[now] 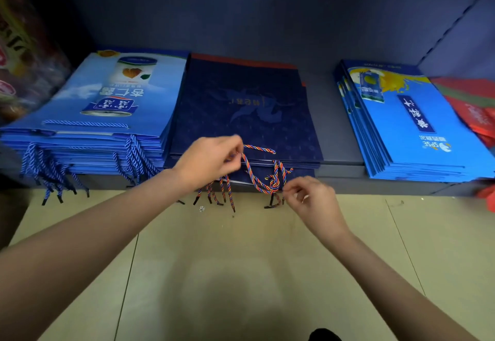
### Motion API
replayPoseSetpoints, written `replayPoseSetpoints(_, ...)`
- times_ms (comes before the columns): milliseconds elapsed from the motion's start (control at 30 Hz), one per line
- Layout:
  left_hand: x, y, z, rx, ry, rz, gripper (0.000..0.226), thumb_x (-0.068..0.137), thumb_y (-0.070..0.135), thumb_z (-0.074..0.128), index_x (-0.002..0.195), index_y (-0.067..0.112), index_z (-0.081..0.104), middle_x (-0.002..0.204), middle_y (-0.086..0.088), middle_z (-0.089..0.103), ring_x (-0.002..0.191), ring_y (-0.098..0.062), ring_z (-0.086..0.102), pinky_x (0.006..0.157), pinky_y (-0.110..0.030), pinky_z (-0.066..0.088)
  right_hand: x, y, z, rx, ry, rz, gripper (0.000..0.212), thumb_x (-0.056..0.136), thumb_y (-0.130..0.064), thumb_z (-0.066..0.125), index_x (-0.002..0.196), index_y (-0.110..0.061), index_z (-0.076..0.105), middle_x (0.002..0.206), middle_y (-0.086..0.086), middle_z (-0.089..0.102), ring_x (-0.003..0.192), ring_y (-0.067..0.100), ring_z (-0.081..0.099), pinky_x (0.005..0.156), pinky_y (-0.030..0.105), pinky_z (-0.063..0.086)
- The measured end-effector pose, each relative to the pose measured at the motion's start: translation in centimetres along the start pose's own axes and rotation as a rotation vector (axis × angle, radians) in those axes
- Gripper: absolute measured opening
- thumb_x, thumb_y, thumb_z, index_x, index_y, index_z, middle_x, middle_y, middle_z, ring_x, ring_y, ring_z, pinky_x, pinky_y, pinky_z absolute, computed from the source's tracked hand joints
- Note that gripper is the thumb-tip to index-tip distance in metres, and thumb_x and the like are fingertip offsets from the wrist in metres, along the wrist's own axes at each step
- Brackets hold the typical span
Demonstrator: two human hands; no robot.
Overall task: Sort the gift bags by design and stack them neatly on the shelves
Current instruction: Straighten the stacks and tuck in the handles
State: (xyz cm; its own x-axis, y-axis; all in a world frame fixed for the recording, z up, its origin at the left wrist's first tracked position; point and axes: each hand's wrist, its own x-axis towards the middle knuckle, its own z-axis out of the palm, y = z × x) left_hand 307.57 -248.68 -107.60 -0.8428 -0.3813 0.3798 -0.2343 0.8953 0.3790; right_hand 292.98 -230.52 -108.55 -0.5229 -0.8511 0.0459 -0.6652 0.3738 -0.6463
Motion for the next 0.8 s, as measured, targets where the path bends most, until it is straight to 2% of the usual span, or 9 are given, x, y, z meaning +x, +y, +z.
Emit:
replayPoseSetpoints(67,0.2,-0.2,-0.5,-0.093,0.064,-0.162,0.005,0.083,0.014,0.062,0.086,0.009,0.061,0.071,0.006,0.06,0.063,-0.01,0.055,0.064,-0.03,0.052,-0.7,-0.1,1.2,-0.102,0.0,-0.019,0.005,0.079,-0.009,0.067,0.077,-0.013,0.071,0.074,0.001,0.062,0.057,0.009,0.048,0.066,0.027,0.041)
replayPoseSetpoints(133,0.6,-0.2,-0.7,-0.14,0.098,-0.244,0.005,0.084,0.012,0.064,0.088,0.01,0.062,0.072,0.007,0.058,0.066,-0.01,0.055,0.067,-0.025,0.048,-1.5,0.0,2.5,-0.086,-0.058,0.119,0.008,0.08,-0.011,0.066,0.077,-0.012,0.073,0.072,0.005,0.065,0.063,0.018,0.055,0.069,0.029,0.043)
replayPoseSetpoints(233,1.2,0.1,-0.4,-0.188,0.074,-0.273,0.004,0.085,0.013,0.063,0.088,0.011,0.062,0.073,0.007,0.059,0.068,-0.009,0.055,0.069,-0.025,0.048,-2.3,-0.9,4.7,0.292,-0.076,0.387,0.007,0.082,-0.007,0.067,0.084,-0.007,0.074,0.058,0.001,0.055,0.056,0.013,0.05,0.059,0.021,0.04)
replayPoseSetpoints(333,1.7,0.4,0.1,-0.197,0.108,-0.338,0.004,0.084,0.014,0.062,0.087,0.012,0.061,0.075,0.005,0.062,0.07,-0.012,0.058,0.072,-0.028,0.049,-1.1,-2.5,5.8,0.737,0.115,0.675,0.006,0.082,-0.002,0.067,0.086,-0.003,0.07,0.061,-0.004,0.055,0.048,0.001,0.044,0.053,0.009,0.037)
replayPoseSetpoints(500,2.9,-0.2,0.3,-0.171,0.25,-0.552,0.005,0.085,0.014,0.059,0.089,0.011,0.06,0.08,0.002,0.062,0.077,-0.017,0.06,0.073,-0.031,0.048,-0.1,-4.4,6.3,0.89,0.161,0.953,0.015,0.074,-0.023,0.077,0.073,-0.016,0.064,0.059,-0.008,0.047,0.052,0.006,0.035,0.056,0.018,0.029)
replayPoseSetpoints(567,2.3,-0.7,0.3,-0.011,0.158,-0.423,0.012,0.086,0.015,0.059,0.097,0.01,0.061,0.093,-0.004,0.061,0.09,-0.023,0.058,0.073,-0.039,0.05,0.1,-5.0,6.4,0.995,0.133,1.036,0.017,0.075,-0.02,0.077,0.074,-0.017,0.061,0.062,-0.007,0.046,0.056,0.006,0.035,0.056,0.018,0.027)
replayPoseSetpoints(633,1.4,-0.8,0.4,0.211,0.128,-0.141,0.021,0.08,0.012,0.064,0.101,0.012,0.061,0.103,-0.009,0.058,0.099,-0.028,0.048,0.069,-0.043,0.05,0.4,-5.1,6.5,1.032,0.16,1.031,0.013,0.077,-0.013,0.074,0.079,-0.016,0.061,0.061,-0.007,0.049,0.054,0.004,0.037,0.056,0.017,0.027)
replayPoseSetpoints(700,0.2,-0.6,0.8,0.368,0.122,0.178,0.031,0.075,0.012,0.062,0.105,0.017,0.059,0.113,-0.008,0.058,0.104,-0.028,0.044,0.078,-0.043,0.043,0.2,-5.0,6.3,0.955,0.218,0.918,0.008,0.082,-0.007,0.069,0.079,-0.012,0.064,0.052,-0.009,0.048,0.048,0.003,0.04,0.053,0.013,0.028)
replayPoseSetpoints(800,-1.8,-0.2,2.0,0.419,-0.04,0.467,0.034,0.078,0.026,0.053,0.112,0.027,0.056,0.125,-0.002,0.058,0.117,-0.024,0.049,0.097,-0.046,0.036,-0.8,-3.8,5.1,0.598,0.244,0.635,0.01,0.085,-0.008,0.065,0.087,0.0,0.071,0.067,0.002,0.055,0.067,0.014,0.047,0.053,0.013,0.033)
